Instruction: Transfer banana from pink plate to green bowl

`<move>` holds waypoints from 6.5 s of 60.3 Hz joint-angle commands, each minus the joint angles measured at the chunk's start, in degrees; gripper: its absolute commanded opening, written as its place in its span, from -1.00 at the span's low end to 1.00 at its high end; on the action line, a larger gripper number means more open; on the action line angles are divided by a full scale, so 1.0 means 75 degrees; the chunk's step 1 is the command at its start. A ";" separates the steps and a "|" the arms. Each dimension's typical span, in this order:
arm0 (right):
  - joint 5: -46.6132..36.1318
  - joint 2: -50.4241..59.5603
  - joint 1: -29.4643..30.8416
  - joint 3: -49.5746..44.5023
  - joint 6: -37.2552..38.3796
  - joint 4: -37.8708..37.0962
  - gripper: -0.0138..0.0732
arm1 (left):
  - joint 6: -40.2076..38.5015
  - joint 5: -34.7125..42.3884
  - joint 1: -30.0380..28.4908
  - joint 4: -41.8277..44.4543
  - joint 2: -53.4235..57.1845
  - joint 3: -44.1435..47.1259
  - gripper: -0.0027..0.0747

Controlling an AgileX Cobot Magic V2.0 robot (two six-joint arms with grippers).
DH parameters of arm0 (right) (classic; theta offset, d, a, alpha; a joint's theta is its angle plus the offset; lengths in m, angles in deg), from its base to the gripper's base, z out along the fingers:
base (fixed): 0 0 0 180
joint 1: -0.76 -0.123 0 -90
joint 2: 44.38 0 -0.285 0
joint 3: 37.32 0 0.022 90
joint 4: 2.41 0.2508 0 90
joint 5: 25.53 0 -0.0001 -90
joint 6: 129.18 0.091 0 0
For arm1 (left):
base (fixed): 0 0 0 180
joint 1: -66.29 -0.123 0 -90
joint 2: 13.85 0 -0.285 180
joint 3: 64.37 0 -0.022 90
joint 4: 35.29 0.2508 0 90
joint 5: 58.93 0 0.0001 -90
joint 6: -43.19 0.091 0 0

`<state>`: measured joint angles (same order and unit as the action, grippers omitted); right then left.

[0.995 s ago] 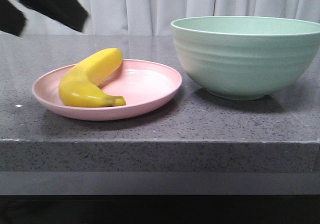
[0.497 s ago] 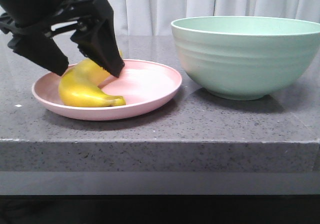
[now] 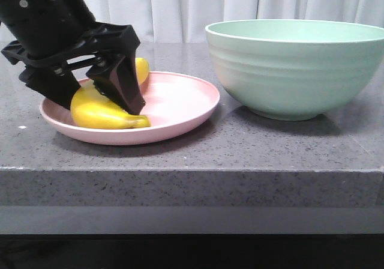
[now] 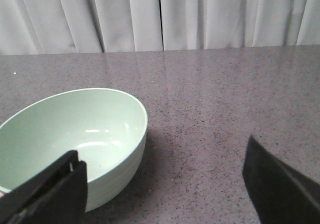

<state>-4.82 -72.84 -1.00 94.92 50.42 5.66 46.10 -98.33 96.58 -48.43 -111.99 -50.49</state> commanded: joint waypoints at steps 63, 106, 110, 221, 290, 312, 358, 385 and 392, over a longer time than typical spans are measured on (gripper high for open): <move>-0.0223 -0.2707 -0.1401 0.1667 -0.1573 0.5694 0.79 | -0.0087 0.1014 0.1822 -0.0097 0.2248 -0.1533 -0.81; 0.1678 -0.6264 -0.2767 0.3871 -0.6209 1.1512 0.60 | -0.0087 0.0901 0.2096 -0.0071 0.2294 -0.1533 -0.81; 0.1829 -0.6347 -0.2767 0.3871 -0.6209 1.1526 0.32 | -0.0087 0.0901 0.2096 -0.0071 0.2294 -0.1533 -0.81; 0.2684 -0.8211 -0.0544 0.6421 -0.3977 0.4568 0.15 | -0.0267 0.1255 0.1418 0.0810 0.2294 -0.1533 0.28; -0.0105 -0.1302 -0.0544 0.0687 -0.0291 0.0092 -0.82 | -0.0479 0.3227 -0.2773 0.1251 0.7531 0.4001 -0.98; -0.0690 0.1862 -0.0544 -0.1424 -0.0291 0.0119 -0.82 | -0.0483 0.3344 -0.2773 0.1101 1.0008 0.5431 -0.98; -0.0403 0.1968 -0.0544 -0.1424 -0.0291 0.0119 -0.82 | -0.0483 0.3322 -0.2773 0.1087 1.0068 0.5494 -0.98; -0.0409 0.1968 -0.0544 -0.1424 -0.0291 0.0119 -0.82 | -0.0483 0.3512 -0.4107 0.0973 1.2213 0.7545 -0.98; -0.0416 0.1968 -0.0544 -0.1424 -0.0291 0.0119 -0.82 | -0.0483 0.3864 -0.4151 0.0893 1.2248 0.8132 -0.98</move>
<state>-3.74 -57.49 -5.11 82.89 48.50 6.40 43.19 -76.25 65.62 -40.74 -21.36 9.66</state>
